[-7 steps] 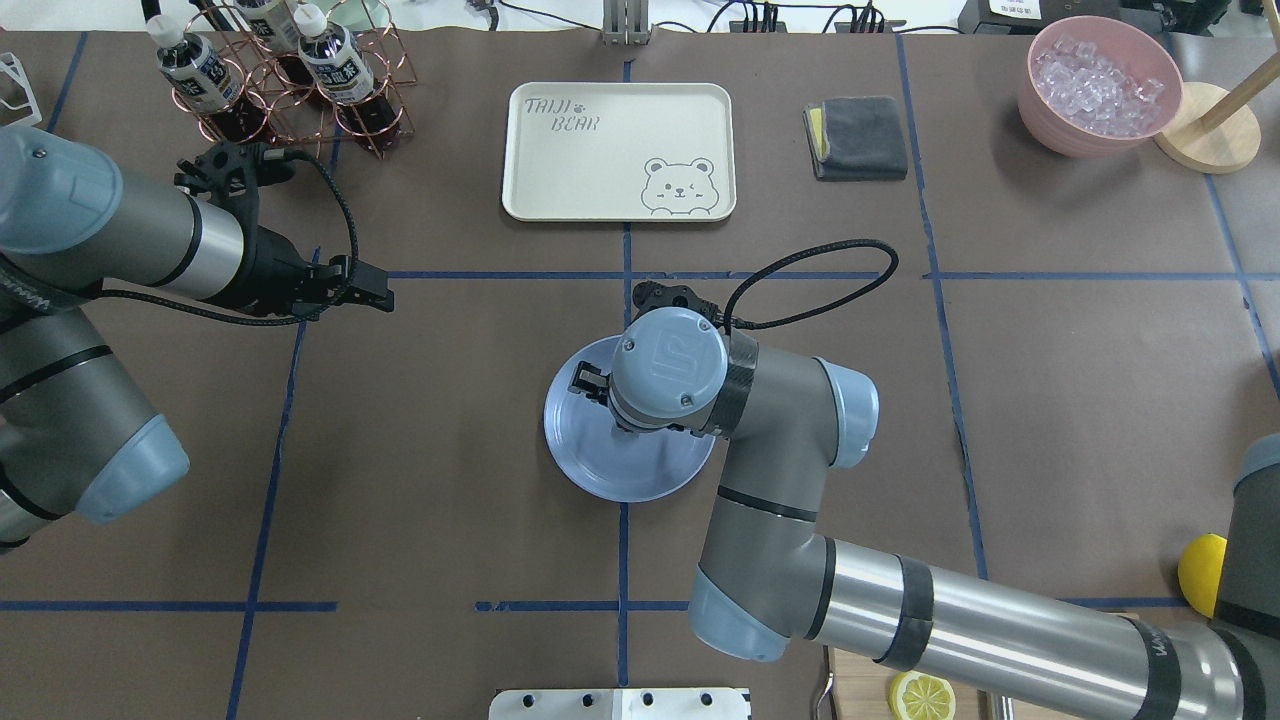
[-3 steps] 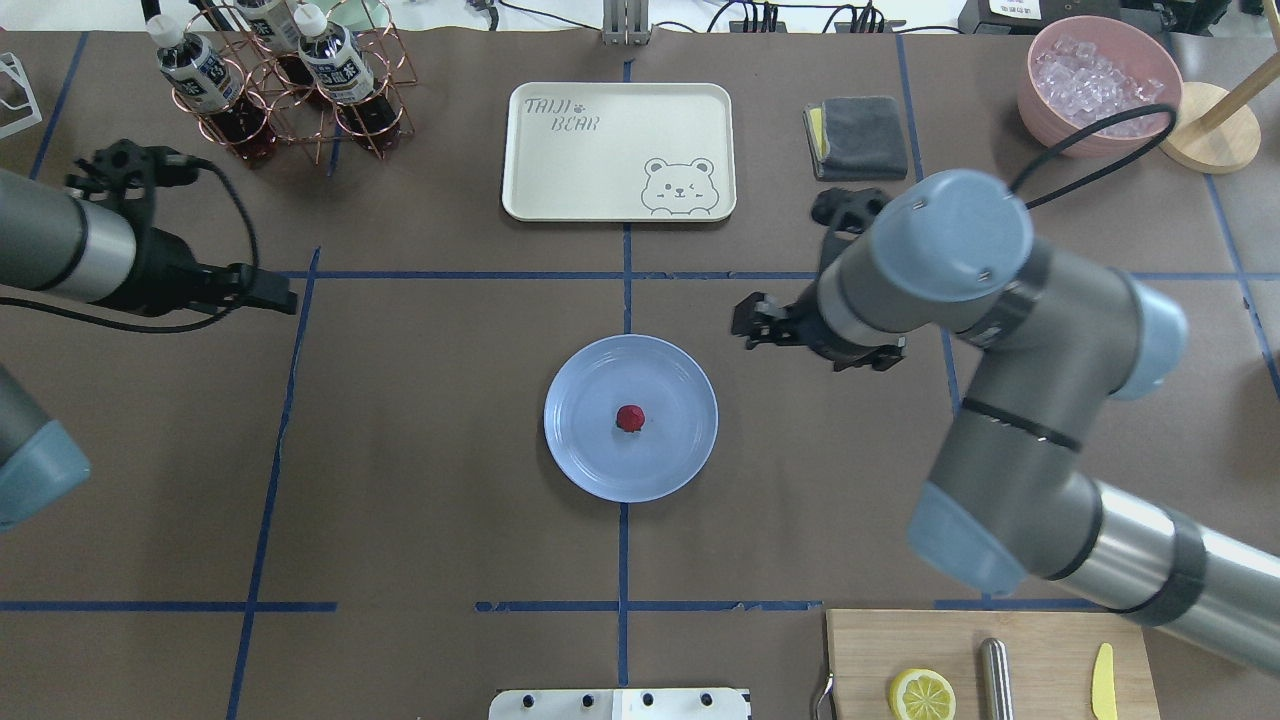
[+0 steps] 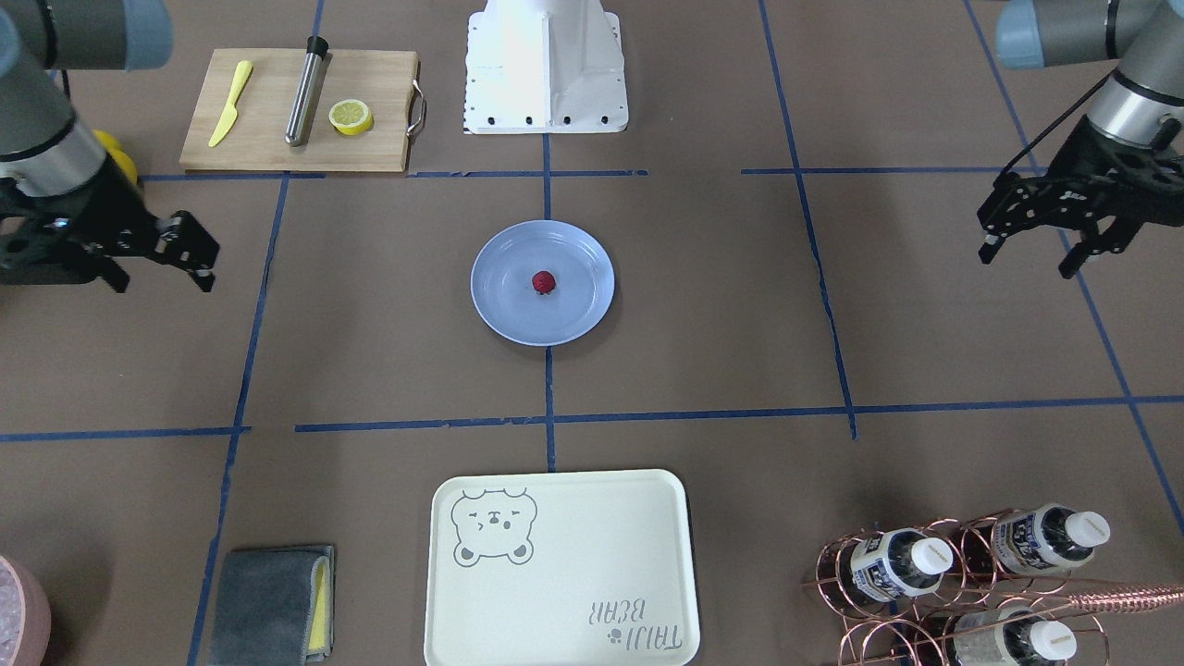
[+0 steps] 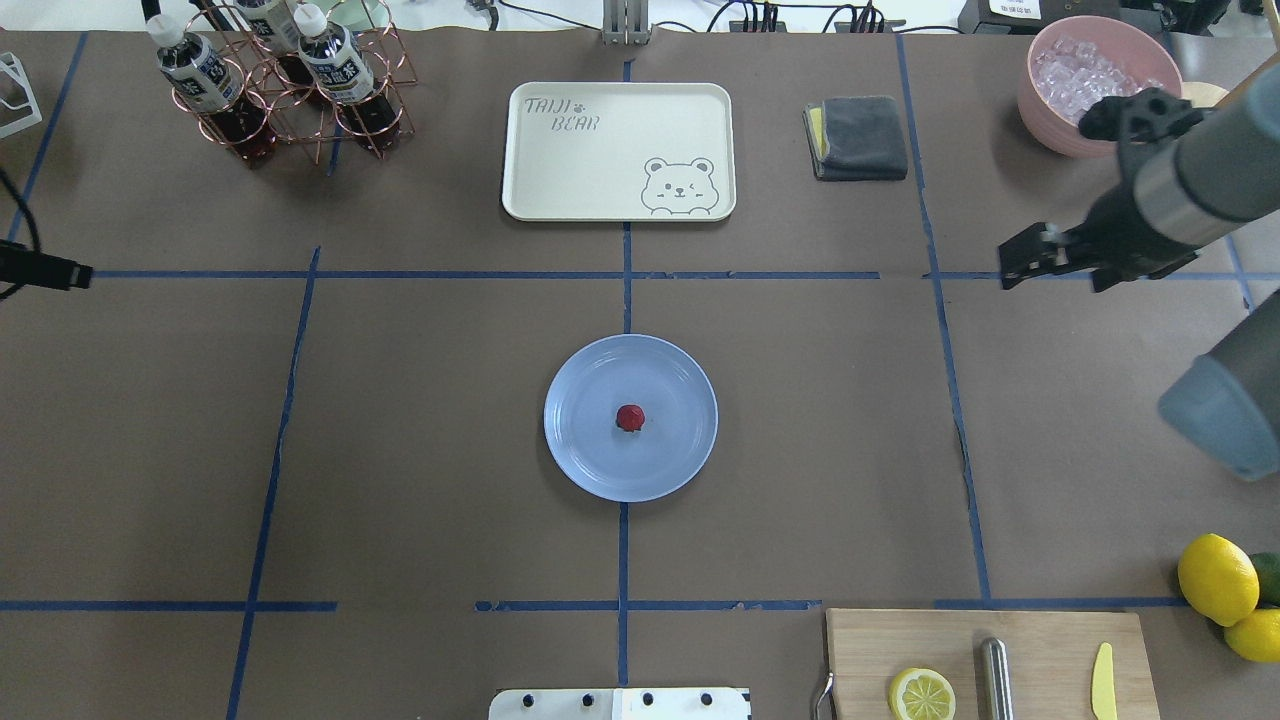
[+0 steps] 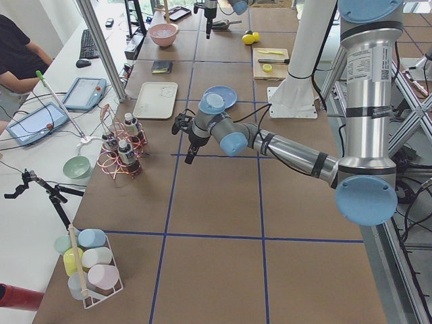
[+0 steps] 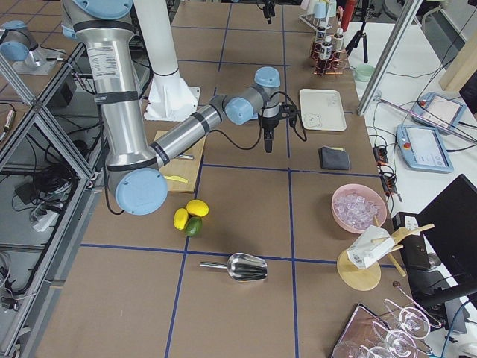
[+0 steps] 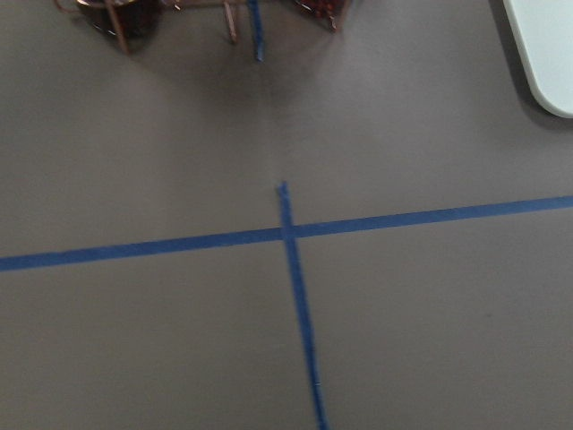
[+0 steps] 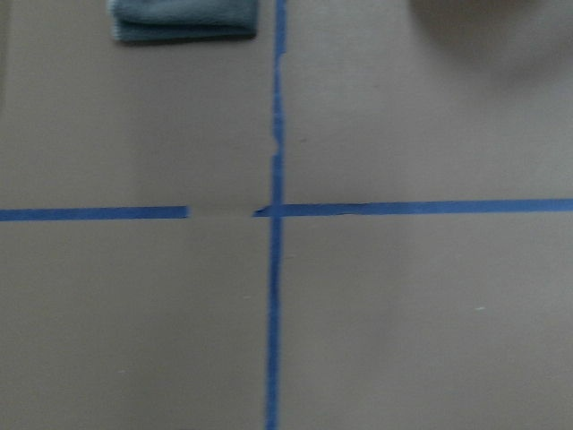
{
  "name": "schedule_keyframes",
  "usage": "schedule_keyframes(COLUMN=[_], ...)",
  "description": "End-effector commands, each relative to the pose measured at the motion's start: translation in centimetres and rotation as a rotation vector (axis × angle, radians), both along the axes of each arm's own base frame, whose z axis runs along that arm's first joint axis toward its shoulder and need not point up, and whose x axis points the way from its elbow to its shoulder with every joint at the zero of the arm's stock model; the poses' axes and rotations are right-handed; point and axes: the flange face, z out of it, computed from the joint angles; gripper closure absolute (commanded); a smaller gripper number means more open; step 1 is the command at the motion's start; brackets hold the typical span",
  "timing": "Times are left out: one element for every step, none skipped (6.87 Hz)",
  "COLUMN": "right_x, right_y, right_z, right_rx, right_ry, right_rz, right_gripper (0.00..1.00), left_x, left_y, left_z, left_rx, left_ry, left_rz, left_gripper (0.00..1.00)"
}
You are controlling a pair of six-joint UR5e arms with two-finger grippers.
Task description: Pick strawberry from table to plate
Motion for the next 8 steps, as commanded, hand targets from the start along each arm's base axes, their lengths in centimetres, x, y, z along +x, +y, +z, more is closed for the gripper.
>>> schedule_keyframes(right_x=[12.5,15.9,18.8,21.7,22.9,22.5,22.7,22.7], right_y=[0.4,0.8,1.6,2.9,4.6,5.4,5.5,5.4], right_z=[8.4,12.1,15.0,17.7,20.1,20.0,19.4,19.7], right_rx=[0.074,0.072,0.074,0.081,0.075,0.078,0.091,0.083], right_ry=[0.09,0.096,0.034,0.006,-0.037,-0.109,-0.097,-0.101], right_rz=[-0.066,-0.116,-0.164,-0.18,-0.202,-0.215,-0.213,-0.212], right_gripper=[0.0,0.0,0.0,0.0,0.0,0.0,0.0,0.0], left_x=[-8.4,-11.5,-14.1,-14.4,-14.5,-14.5,-14.6,-14.8], left_y=[2.2,3.1,5.1,5.2,5.3,5.7,6.1,6.2], left_z=[5.0,8.5,10.4,10.5,11.1,12.1,12.7,14.8], left_rx=[0.097,0.095,0.077,-0.021,-0.102,-0.125,-0.134,-0.173], left_ry=[-0.043,-0.043,-0.017,0.014,0.014,0.01,-0.007,-0.04], left_rz=[0.137,0.164,0.17,0.173,0.17,0.167,0.165,0.156], left_gripper=[0.0,0.0,0.0,0.0,0.0,0.0,0.0,0.0])
